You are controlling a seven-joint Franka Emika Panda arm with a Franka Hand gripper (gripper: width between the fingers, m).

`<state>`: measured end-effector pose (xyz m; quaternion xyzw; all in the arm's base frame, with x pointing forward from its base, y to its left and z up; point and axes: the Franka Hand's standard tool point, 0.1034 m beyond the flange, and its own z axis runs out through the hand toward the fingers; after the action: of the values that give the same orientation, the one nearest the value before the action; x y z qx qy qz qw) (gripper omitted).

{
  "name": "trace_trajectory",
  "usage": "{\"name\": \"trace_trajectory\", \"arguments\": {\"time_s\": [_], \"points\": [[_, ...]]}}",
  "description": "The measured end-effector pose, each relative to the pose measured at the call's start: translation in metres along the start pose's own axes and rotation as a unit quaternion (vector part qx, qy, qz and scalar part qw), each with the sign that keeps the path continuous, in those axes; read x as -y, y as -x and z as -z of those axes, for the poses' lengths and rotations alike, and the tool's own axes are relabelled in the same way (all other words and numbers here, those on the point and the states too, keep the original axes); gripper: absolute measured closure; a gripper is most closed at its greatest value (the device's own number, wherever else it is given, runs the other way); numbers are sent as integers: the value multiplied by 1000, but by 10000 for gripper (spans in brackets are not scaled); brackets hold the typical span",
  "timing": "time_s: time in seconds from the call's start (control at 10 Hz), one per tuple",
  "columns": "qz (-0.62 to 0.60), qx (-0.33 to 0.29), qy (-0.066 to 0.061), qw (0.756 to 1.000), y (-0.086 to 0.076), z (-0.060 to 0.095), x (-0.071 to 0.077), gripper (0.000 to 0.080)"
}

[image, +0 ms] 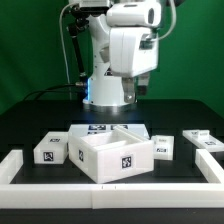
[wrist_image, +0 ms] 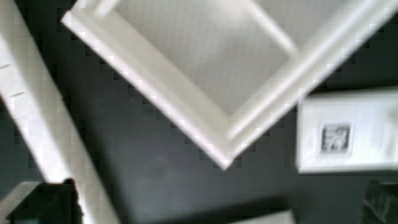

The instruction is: Assemble cabinet

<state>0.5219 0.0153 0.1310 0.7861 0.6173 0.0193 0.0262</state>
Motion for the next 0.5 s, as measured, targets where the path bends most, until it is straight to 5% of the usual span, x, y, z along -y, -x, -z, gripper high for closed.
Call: {"name": "trace_trajectory", "arguments": {"time_s": [0.5], "points": [[36, 2, -5, 999, 5, -5, 2, 2]]}}
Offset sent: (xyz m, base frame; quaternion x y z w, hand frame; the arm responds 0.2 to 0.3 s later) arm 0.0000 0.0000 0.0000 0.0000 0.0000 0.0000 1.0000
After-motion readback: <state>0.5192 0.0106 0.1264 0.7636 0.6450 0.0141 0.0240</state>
